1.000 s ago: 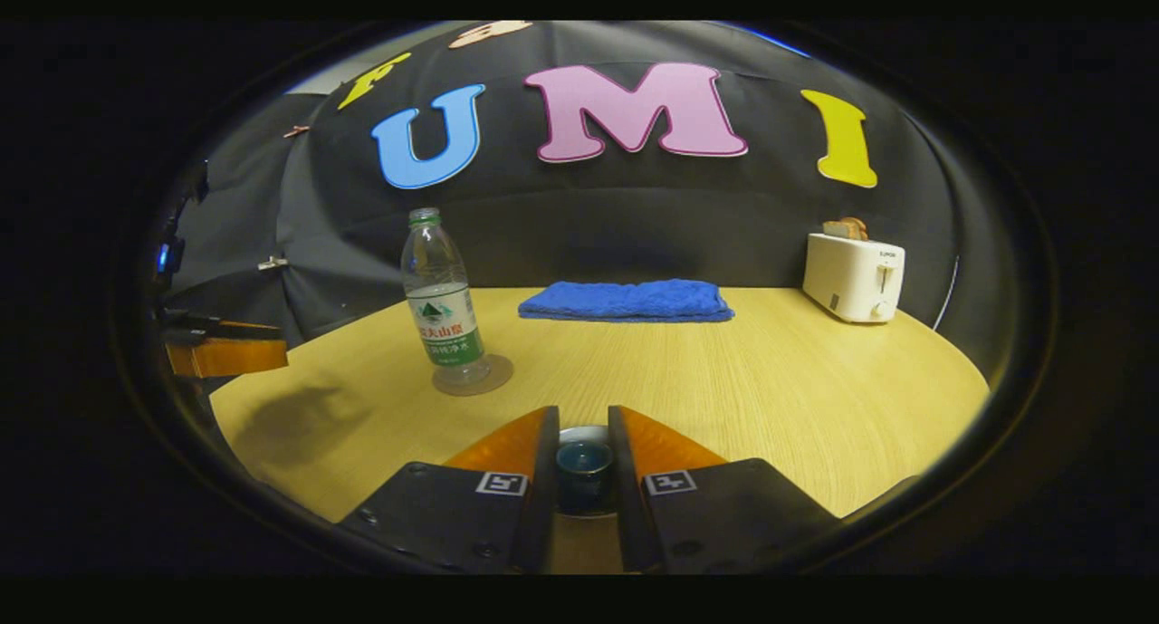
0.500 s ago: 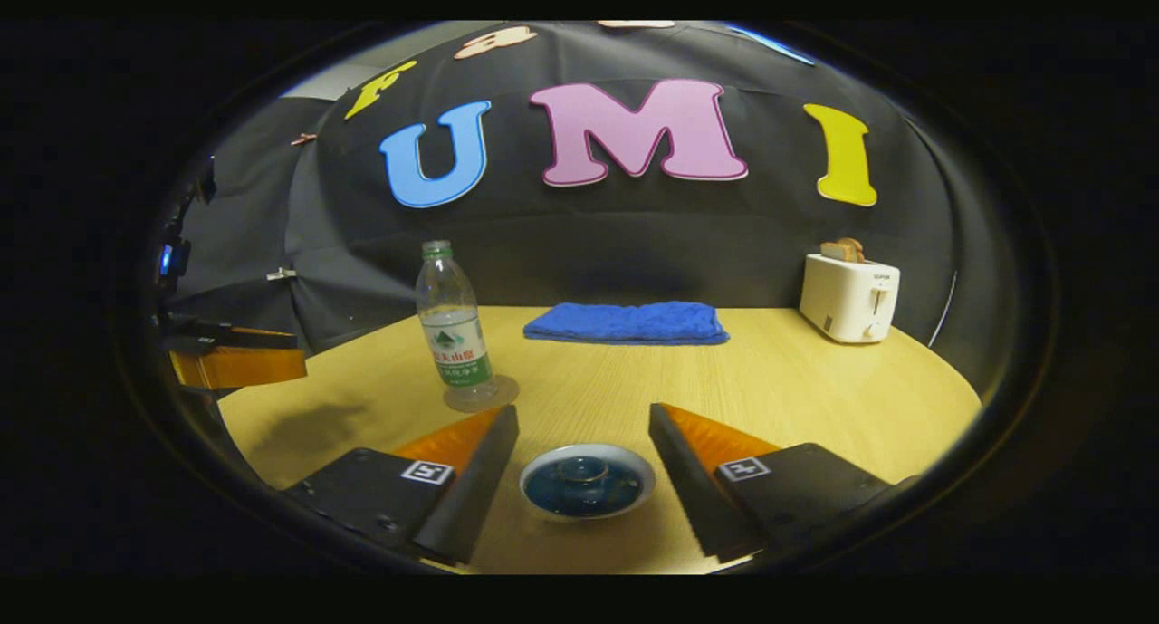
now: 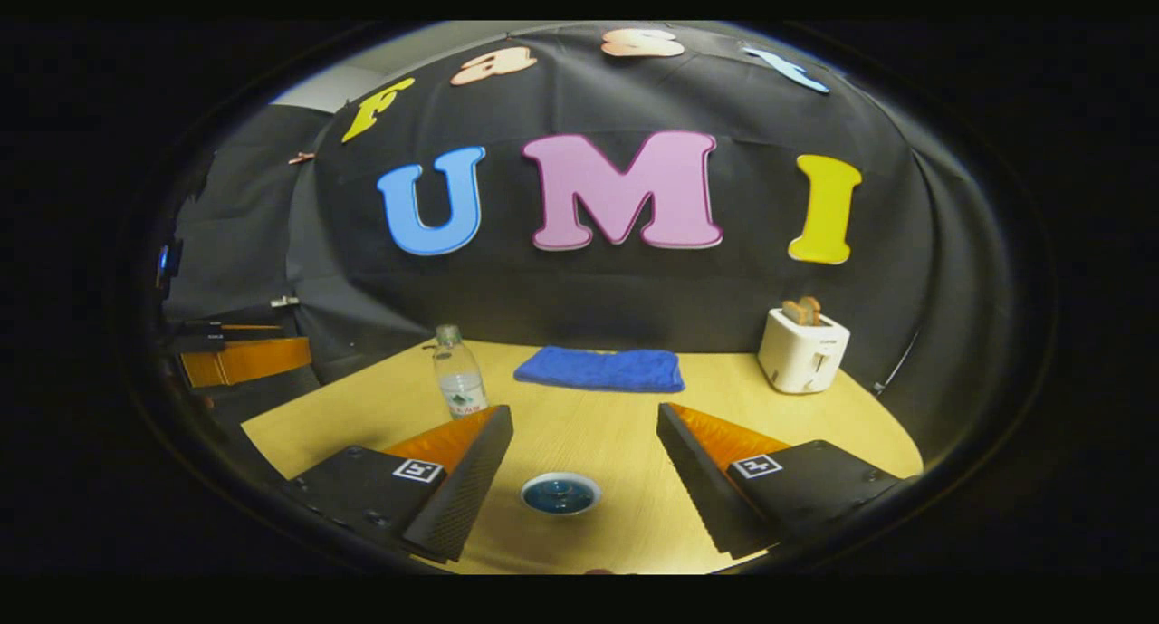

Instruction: Open the teacup lid with one hand, grasp the water bottle and pour water into the teacup with the other hand; after pouring, place the water bottle on the coaster and then close the teacup lid.

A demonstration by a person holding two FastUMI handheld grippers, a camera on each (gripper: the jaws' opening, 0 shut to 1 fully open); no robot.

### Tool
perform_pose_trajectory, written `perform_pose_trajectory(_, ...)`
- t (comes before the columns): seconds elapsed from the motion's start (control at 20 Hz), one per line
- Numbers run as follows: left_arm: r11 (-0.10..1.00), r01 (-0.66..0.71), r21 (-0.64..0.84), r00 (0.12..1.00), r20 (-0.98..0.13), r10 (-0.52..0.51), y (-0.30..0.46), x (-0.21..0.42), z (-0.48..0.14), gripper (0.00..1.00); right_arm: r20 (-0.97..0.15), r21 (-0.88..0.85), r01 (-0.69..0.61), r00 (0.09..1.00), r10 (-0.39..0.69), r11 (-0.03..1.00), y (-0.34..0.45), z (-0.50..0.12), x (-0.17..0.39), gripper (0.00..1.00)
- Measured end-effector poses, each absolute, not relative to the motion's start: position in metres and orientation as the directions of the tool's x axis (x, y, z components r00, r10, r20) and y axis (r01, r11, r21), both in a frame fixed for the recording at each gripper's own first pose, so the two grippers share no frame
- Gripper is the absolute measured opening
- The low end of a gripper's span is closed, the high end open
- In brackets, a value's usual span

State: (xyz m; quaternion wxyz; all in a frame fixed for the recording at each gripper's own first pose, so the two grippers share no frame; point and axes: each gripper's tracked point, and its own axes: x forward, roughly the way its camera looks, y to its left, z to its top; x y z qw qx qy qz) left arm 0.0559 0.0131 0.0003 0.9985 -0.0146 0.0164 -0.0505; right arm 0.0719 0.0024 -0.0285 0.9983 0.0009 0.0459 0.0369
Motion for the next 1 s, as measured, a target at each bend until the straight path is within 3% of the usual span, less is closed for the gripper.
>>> perform_pose_trajectory(0.15,0.986,0.150,-0.071,0.988,-0.014,-0.151,-0.019,0.029,0.024,0.95,-0.065,-0.005,-0.059,0.996,0.058,0.998,-0.005,0.007,0.058,0.99)
perform_pose_trajectory(0.6,0.988,0.139,0.072,0.975,0.167,-0.149,-0.023,-0.036,0.091,0.95,-0.024,-0.027,0.022,0.999,-0.023,0.999,-0.020,0.047,-0.031,0.99)
perform_pose_trajectory(0.8,0.981,0.189,0.050,0.979,0.074,-0.193,-0.021,-0.059,0.057,0.95,-0.065,0.030,0.092,0.994,-0.090,0.995,-0.015,0.041,-0.054,0.99)
perform_pose_trajectory(1.0,0.975,0.222,0.029,0.974,0.028,-0.223,-0.001,-0.077,0.039,0.95,-0.011,-0.022,0.121,0.993,-0.121,0.992,-0.011,0.062,-0.060,0.99)
